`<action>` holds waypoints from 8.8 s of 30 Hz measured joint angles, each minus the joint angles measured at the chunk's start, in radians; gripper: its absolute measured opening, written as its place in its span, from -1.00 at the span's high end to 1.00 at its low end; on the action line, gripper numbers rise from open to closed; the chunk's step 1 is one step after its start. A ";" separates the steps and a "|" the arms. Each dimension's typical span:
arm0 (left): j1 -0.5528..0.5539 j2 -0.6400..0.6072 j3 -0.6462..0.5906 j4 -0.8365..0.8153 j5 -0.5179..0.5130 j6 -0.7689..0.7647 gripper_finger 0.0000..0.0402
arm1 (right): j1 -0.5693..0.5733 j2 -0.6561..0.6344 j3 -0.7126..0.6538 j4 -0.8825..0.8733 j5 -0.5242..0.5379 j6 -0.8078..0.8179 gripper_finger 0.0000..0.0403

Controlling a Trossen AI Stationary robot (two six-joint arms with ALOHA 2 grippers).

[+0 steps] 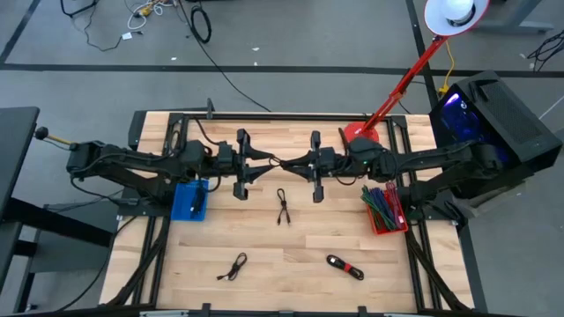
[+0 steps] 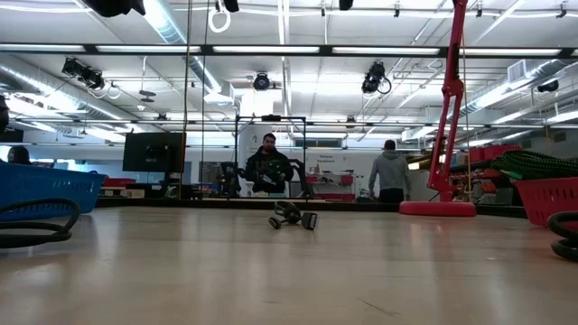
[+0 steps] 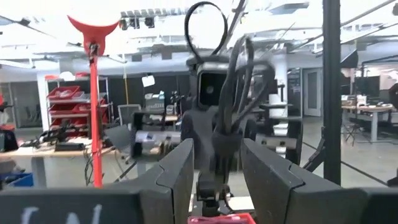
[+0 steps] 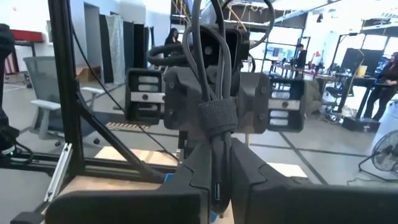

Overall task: Pick & Place USB Port
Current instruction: Put the black charger cable into the blue basket

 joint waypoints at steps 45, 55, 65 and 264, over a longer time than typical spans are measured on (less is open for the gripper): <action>-0.002 -0.053 0.002 -0.201 -0.116 0.021 0.97 | -0.023 0.034 -0.001 -0.065 0.004 0.030 0.29; -0.136 -0.309 0.001 -0.797 -0.429 -0.128 0.97 | -0.039 -0.129 0.001 -0.416 0.252 0.013 0.24; -0.418 -0.461 0.000 -1.430 -0.675 -0.747 0.97 | -0.040 -0.150 -0.011 -0.675 0.424 0.020 0.32; -0.612 -0.104 0.002 -0.765 -0.834 -0.314 0.29 | 0.340 0.440 0.637 -1.064 0.453 0.518 0.86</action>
